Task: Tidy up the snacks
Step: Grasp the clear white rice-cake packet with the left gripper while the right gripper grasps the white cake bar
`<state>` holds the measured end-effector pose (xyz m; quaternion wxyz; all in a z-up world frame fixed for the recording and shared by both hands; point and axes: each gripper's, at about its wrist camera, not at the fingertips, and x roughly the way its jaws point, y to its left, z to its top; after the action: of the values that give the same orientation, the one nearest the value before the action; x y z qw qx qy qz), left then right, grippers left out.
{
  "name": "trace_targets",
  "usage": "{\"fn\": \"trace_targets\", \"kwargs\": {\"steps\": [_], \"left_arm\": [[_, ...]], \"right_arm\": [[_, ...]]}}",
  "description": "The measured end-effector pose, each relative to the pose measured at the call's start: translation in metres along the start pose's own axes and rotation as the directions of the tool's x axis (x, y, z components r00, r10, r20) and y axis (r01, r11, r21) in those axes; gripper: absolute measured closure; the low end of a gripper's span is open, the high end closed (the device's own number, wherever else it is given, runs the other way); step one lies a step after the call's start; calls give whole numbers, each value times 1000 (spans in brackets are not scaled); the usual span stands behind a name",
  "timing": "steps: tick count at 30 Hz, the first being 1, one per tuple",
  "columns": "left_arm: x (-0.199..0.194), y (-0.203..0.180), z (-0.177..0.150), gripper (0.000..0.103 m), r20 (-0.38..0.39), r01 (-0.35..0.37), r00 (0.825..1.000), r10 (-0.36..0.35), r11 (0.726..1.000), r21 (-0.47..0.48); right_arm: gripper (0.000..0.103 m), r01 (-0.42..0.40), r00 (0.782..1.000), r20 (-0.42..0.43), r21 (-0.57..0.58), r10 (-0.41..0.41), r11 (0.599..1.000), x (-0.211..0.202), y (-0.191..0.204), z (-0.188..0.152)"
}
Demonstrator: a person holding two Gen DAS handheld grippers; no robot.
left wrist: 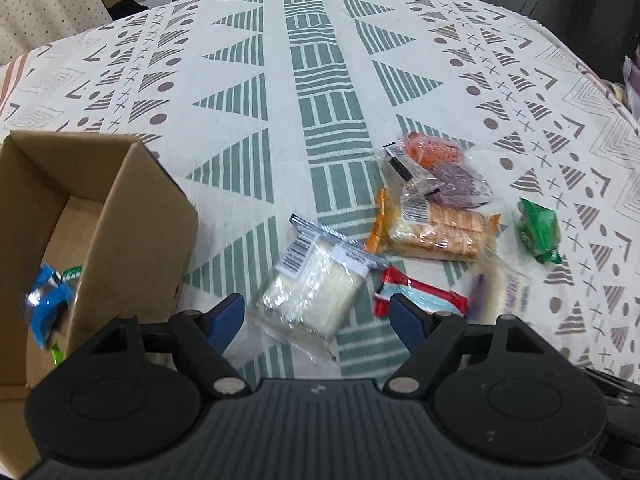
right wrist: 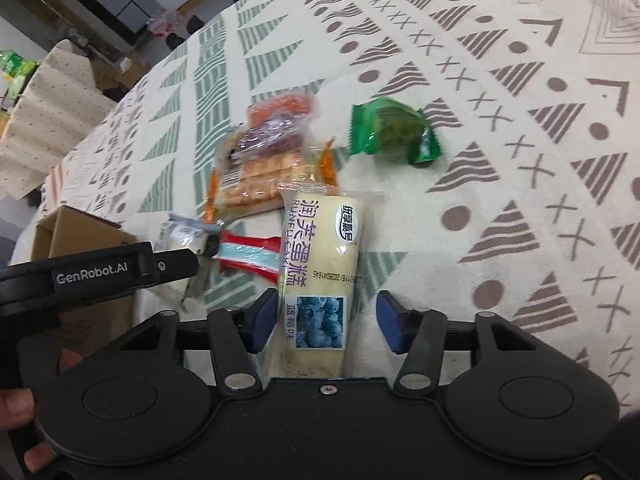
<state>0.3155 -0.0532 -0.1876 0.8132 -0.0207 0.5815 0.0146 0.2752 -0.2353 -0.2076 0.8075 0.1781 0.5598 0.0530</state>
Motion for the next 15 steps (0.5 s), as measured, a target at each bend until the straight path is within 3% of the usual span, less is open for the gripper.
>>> {"fn": "trace_targets", "kwargs": {"steps": [10, 15], "left_arm": [[29, 3, -1, 28, -20, -30, 999, 31, 999, 12], [24, 3, -6, 43, -2, -39, 999, 39, 999, 20]], "right_arm": [[47, 43, 999, 0, -53, -43, 998, 7, 10, 3], [52, 63, 998, 6, -82, -63, 995, 12, 17, 4]]}}
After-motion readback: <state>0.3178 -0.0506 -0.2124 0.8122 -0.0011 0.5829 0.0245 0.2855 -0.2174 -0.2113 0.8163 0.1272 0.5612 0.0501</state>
